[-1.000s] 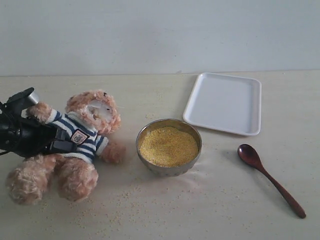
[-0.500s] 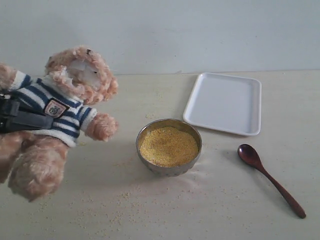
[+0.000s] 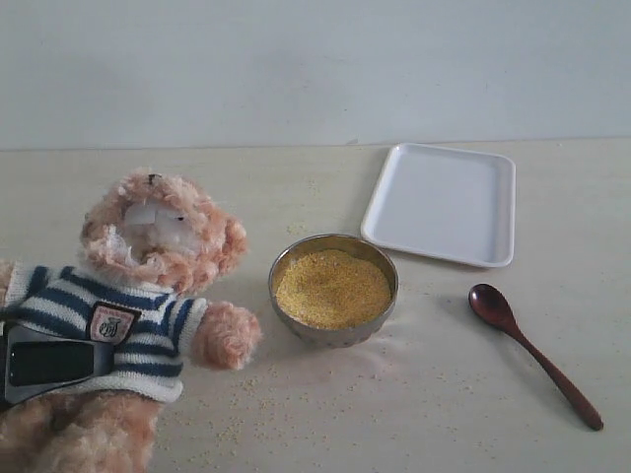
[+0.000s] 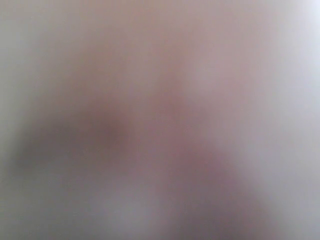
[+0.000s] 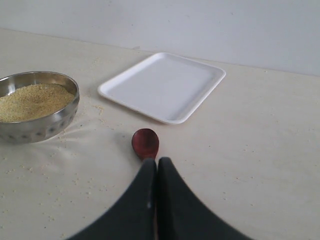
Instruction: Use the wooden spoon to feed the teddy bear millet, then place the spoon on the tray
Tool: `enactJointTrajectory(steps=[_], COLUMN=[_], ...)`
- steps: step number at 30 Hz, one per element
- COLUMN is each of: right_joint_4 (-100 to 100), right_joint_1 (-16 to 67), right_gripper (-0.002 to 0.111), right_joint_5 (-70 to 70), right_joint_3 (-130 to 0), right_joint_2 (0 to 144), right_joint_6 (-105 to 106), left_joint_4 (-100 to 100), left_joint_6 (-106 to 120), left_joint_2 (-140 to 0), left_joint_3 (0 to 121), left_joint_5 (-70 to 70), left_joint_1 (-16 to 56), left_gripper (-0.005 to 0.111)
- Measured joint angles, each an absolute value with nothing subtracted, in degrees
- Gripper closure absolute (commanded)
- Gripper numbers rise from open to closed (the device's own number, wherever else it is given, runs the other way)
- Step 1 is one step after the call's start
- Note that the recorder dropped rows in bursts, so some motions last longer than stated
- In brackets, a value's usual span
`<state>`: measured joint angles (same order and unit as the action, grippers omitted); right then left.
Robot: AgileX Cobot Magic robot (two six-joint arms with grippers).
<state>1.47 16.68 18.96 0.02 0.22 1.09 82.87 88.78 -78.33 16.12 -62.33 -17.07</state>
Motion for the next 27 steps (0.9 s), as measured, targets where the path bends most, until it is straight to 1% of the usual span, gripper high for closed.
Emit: enactJointTrajectory(steps=[6,27], right_joint_4=[1.5,1.5], right_joint_1=[16.7,16.7], right_gripper=[0.108,0.108], right_joint_5=[19.0,19.0], right_joint_3=[0.0,0.0], right_joint_2=[0.2,0.2], right_joint_6=[1.1,1.1], left_joint_4=[84.4,85.4], left_joint_6=[90.4,90.7], left_joint_2=[-78.3,-78.3], left_joint_3=[14.7,14.7], left_joint_5=[-61.8,-61.6], left_joint_1=[-18.7,-18.7], left_gripper=[0.102,0.102])
